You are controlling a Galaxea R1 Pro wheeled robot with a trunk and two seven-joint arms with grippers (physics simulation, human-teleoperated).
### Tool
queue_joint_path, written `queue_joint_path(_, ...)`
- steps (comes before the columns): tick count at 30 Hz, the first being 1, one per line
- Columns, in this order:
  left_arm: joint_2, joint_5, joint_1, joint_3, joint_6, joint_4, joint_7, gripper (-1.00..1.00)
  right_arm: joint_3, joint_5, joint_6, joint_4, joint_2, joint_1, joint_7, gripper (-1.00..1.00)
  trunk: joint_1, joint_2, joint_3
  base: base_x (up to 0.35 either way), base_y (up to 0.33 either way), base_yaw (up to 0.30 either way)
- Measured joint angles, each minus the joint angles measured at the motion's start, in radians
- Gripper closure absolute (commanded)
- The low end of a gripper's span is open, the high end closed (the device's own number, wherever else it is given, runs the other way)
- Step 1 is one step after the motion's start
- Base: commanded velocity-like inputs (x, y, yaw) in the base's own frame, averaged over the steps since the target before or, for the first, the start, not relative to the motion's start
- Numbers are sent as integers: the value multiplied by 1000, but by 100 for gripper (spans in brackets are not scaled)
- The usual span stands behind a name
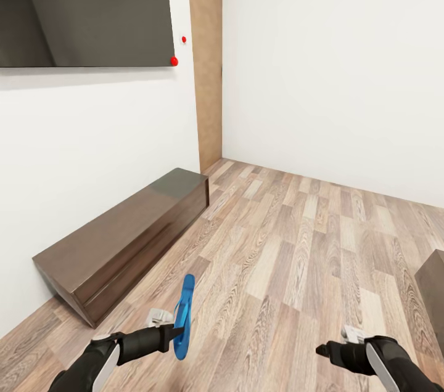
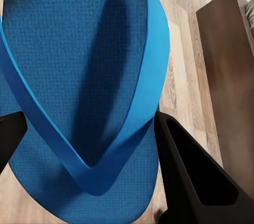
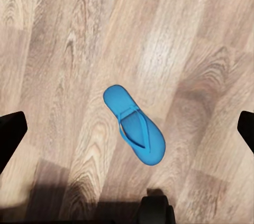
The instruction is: In the bedroom, move the book from the bed onto either nightstand, and place the two sandals side by side next to the bed.
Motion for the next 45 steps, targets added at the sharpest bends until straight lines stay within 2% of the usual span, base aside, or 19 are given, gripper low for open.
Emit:
queue_joint_path(10, 4, 1, 2, 1, 0, 5, 0, 100, 1, 16, 9, -11, -2, 0, 1, -100, 0, 0, 0, 0, 0, 0)
queue_joint_path(23, 4, 1, 2, 1, 0, 5, 0, 100, 1, 16, 6, -11, -5, 0, 1, -100, 0, 0, 0, 0, 0, 0)
queue_joint_path(38, 4, 0, 2, -1, 0, 6, 0, 100, 1, 23, 10, -11, -8, 0, 0, -100, 57, -105, -47, 0, 0, 0)
queue_joint_path(39, 4, 0, 2, -1, -1, 6, 0, 100, 1, 35, 10, -11, -8, 0, 1, -100, 61, -112, -50, 0, 0, 0)
queue_joint_path(41, 4, 0, 2, -1, -1, 6, 0, 100, 0, 97, 9, -10, -6, 0, 4, -100, 69, -126, -56, 0, 0, 0)
queue_joint_path(42, 4, 0, 2, -1, -1, 6, 0, 100, 0, 114, 9, -9, -5, 0, 5, -100, 73, -133, -59, 0, 0, 0)
queue_joint_path(44, 4, 0, 2, -1, 0, 6, 0, 100, 0, 187, 9, -8, -2, 0, 5, -100, 80, -147, -66, 0, 0, 0)
queue_joint_path(45, 4, 0, 2, -1, 0, 6, 0, 100, 0, 199, 9, -8, -2, 0, 5, -100, 84, -154, -69, 0, 0, 0)
